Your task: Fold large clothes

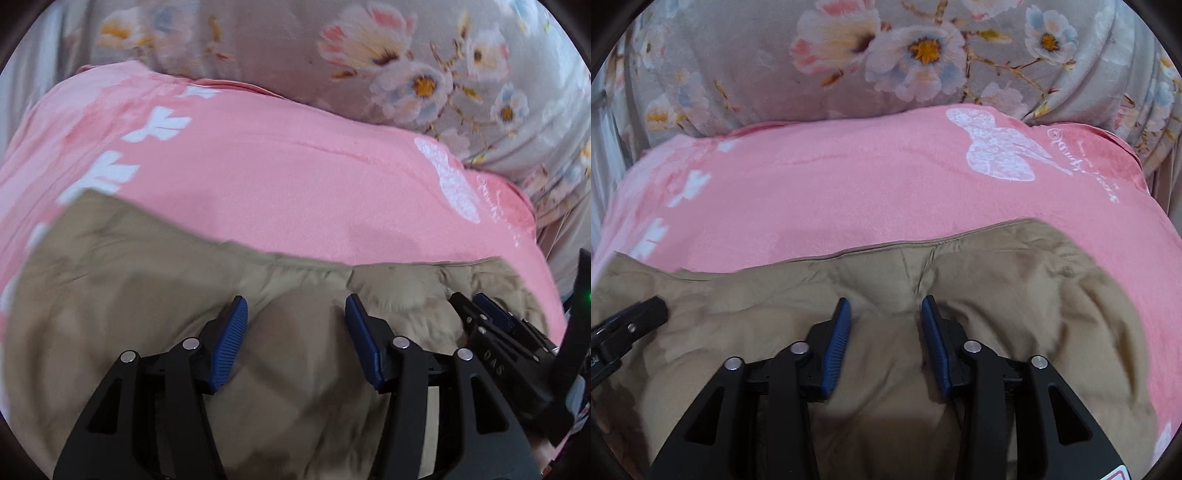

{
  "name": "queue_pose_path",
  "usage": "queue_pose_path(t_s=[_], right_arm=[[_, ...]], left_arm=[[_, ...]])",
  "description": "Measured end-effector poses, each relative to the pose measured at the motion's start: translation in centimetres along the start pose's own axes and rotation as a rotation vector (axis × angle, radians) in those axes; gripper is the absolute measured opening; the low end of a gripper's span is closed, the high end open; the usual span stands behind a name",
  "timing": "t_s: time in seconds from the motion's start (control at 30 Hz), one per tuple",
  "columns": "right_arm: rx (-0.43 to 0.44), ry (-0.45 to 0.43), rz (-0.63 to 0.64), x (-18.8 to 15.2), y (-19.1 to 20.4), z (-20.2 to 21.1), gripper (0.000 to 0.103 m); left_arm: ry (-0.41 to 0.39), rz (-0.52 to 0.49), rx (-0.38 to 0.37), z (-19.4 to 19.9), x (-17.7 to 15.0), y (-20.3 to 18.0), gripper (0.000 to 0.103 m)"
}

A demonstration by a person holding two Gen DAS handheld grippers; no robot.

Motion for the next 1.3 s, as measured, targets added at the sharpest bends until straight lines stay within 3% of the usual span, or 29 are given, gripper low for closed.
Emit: queue_pose_path(t_s=[0.1,0.23,0.4,0.67,0.97,1.0,1.17,1.3], right_arm=[[0.109,-0.076,0.009,0.1,2.8,4.9,0.037],[0.147,-0.081,0.134,-1.2,7.6,5.8,0.037],[0.097,-0.024,0.136,-3.1,8.6,2.5,0.038],[0.068,0.025,0.015,-2.5,7.3,-0.4,0.038],[0.088,0.039,0.014,-2.7,7.5,-0.9,0.04],[0.094,0.041,0.02,-2.7,7.7,-0.9,0.041],[0.147,0.059,-0.006,-2.9,7.0,2.0,0.037],[0.206,0.044,-0.017,-5.0,6.7,6.9,0.037]], left_arm=[[-0.064,0.007,0.1,4.9,-1.2,3.8,0.075],[-0.075,0.054,0.122,5.8,-3.7,7.6,0.075],[-0.08,-0.089,0.223,3.5,-3.9,6.4,0.082],[-0.049,-0.106,0.153,-0.5,-1.0,6.2,0.09],[-0.036,-0.091,0.172,-0.3,-1.0,6.6,0.088],[-0.038,-0.07,0.176,0.8,-1.4,6.8,0.087],[-0.05,0.125,0.011,9.0,-4.1,8.1,0.089],[0.012,0.34,-0.07,12.8,-7.8,13.1,0.093]])
Point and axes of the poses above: each gripper's, at about its wrist camera, not at the fingertips, and z roughly against the way its jaws point, y to its left, x to its top, the point moved 10 cm from there along -z, roughly the way its jaws point, and after that the axes turned 4 degrees about -x, right-handed, at the moved point
